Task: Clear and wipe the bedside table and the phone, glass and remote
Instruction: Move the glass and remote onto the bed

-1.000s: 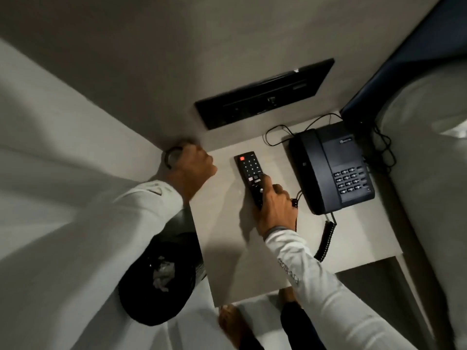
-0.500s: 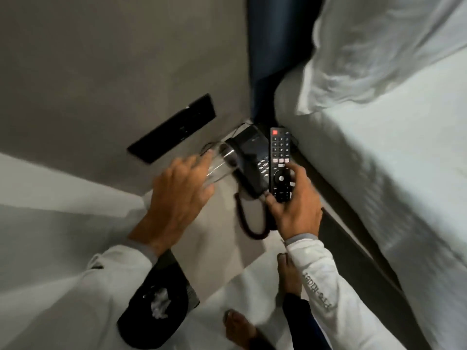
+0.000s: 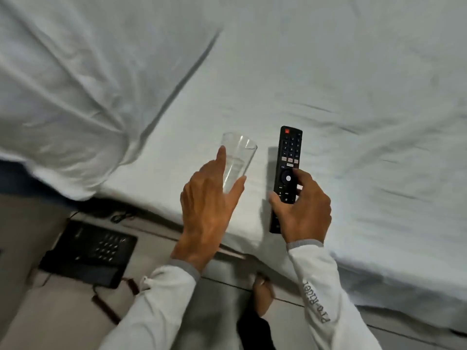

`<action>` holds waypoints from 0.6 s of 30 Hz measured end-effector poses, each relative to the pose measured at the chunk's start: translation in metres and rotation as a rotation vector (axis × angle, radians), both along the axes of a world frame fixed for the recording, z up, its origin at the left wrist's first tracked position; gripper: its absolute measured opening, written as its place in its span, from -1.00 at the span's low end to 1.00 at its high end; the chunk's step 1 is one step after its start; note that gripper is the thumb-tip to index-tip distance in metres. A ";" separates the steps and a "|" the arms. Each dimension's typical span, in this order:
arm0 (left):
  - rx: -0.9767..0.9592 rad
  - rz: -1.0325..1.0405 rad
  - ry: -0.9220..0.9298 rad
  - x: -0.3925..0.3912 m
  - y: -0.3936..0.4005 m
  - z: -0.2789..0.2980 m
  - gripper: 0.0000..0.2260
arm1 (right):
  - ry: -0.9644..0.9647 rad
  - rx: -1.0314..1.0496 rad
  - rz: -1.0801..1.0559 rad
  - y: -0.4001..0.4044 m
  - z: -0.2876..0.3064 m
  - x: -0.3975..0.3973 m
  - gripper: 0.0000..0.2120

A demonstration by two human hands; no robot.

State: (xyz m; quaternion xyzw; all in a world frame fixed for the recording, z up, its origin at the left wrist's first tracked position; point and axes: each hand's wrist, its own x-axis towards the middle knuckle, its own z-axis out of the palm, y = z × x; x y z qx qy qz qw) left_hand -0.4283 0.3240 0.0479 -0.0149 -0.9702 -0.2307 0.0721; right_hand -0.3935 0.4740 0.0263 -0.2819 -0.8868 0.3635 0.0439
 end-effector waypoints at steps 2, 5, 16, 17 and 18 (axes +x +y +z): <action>0.008 -0.048 0.009 -0.012 0.032 -0.013 -0.42 | -0.036 0.033 -0.052 0.029 -0.008 -0.008 -0.44; 0.007 -0.124 -0.044 -0.025 0.062 -0.033 -0.45 | -0.085 0.062 -0.109 0.056 -0.023 -0.017 -0.43; -0.039 -0.160 0.010 -0.042 0.072 -0.056 -0.42 | -0.215 0.198 -0.068 0.052 -0.042 -0.025 -0.44; -0.043 -0.134 0.008 -0.041 0.067 -0.057 -0.40 | -0.182 0.233 -0.080 0.047 -0.039 -0.025 -0.43; -0.037 -0.115 0.019 -0.038 0.062 -0.059 -0.39 | -0.112 0.275 -0.098 0.042 -0.035 -0.025 -0.43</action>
